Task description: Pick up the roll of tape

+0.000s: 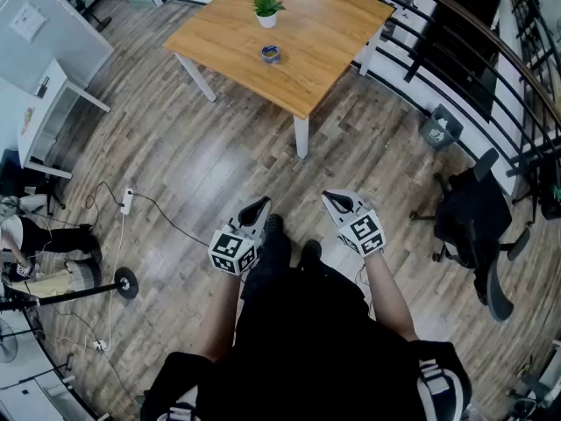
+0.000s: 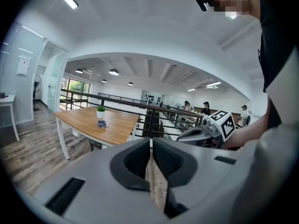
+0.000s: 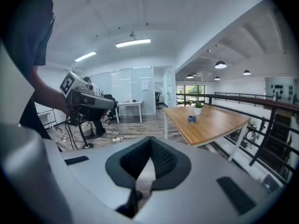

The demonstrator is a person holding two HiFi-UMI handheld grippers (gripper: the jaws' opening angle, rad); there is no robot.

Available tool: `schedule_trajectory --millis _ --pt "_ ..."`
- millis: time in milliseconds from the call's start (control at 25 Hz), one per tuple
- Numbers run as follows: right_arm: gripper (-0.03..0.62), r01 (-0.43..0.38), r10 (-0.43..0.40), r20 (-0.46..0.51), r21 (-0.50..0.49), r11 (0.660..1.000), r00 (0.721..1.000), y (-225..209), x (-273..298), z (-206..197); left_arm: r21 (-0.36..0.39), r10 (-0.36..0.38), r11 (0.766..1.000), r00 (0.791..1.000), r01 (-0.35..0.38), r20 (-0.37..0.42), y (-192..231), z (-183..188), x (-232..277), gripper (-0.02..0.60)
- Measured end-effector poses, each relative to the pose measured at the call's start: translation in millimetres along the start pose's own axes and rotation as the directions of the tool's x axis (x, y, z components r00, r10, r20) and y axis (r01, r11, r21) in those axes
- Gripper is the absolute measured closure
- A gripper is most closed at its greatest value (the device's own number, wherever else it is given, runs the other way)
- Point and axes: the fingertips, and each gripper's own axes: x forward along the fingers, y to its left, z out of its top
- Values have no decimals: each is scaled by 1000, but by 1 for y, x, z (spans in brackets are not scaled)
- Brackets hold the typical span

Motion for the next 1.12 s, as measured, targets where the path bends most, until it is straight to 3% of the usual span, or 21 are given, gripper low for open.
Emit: schedule_trajectory --millis 1120 --pt "587 4 -4 -12 20 1000 1000 9 -14 -18 14 4 1000 1000 -4 2 -10 -3 0 548"
